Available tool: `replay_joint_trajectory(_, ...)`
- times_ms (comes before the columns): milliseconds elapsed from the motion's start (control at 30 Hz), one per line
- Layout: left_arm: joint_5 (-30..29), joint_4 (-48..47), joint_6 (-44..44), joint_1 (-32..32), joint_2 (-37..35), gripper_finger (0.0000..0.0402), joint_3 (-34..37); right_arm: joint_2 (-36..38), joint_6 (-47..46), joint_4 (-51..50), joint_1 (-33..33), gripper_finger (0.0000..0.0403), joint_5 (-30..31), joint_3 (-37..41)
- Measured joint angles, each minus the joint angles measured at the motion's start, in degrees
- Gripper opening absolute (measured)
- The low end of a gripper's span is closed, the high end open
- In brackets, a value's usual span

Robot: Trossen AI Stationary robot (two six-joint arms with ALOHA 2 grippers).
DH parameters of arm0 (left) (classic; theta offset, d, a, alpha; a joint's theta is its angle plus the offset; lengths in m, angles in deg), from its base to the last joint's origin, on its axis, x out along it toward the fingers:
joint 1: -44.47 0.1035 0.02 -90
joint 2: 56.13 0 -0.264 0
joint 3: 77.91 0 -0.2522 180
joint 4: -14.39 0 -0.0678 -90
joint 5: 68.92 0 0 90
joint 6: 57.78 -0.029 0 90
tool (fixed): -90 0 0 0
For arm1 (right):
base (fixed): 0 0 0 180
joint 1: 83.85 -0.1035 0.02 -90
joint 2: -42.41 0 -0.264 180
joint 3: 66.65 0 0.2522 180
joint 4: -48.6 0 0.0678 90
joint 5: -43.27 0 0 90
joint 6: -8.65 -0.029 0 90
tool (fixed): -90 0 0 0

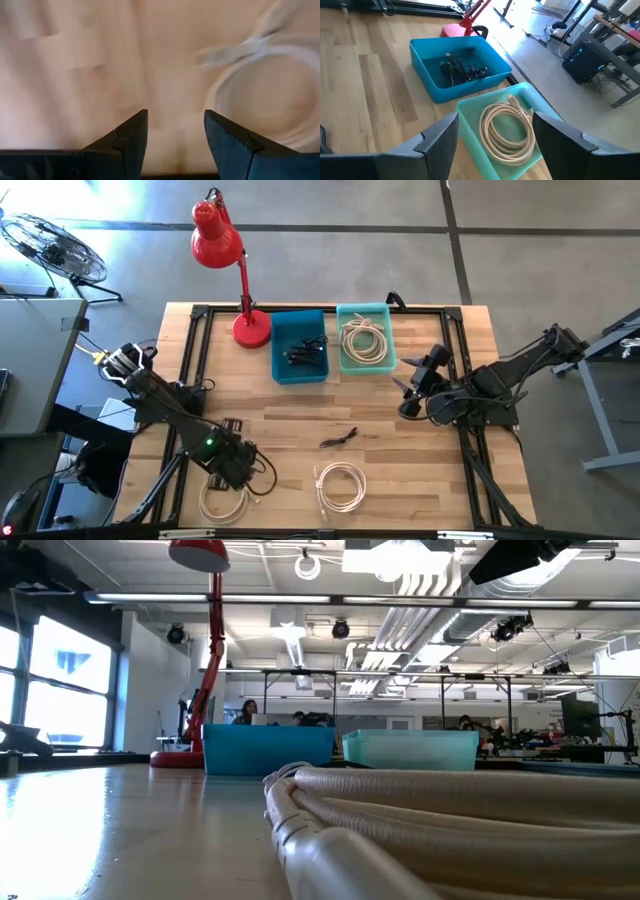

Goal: Pick & Place USB Port
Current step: Put the white hdmi cable into the green bin

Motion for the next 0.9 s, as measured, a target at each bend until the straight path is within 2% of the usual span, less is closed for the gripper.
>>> replay_joint_trajectory(233,7.3,18.2,4.8,-2.1,0.2,0.0188,3.7,0.0,0.0,0.5,0.0,0.0247,-1.7,0.0)
replay_joint_trajectory(400,8.1,19.0,11.5,-4.9,0.2,0.0188,7.6,0.0,0.4,0.4,0.0,0.0247,-2.8,0.0)
replay_joint_trajectory(600,14.8,20.9,18.1,-8.0,0.2,0.0188,13.7,0.0,0.5,0.3,0.0,0.0247,-4.8,0.0)
replay_joint_trajectory(900,15.3,33.1,18.9,-8.4,0.2,0.0187,21.1,0.0,-0.6,0.3,0.0,0.0247,-7.4,0.0)
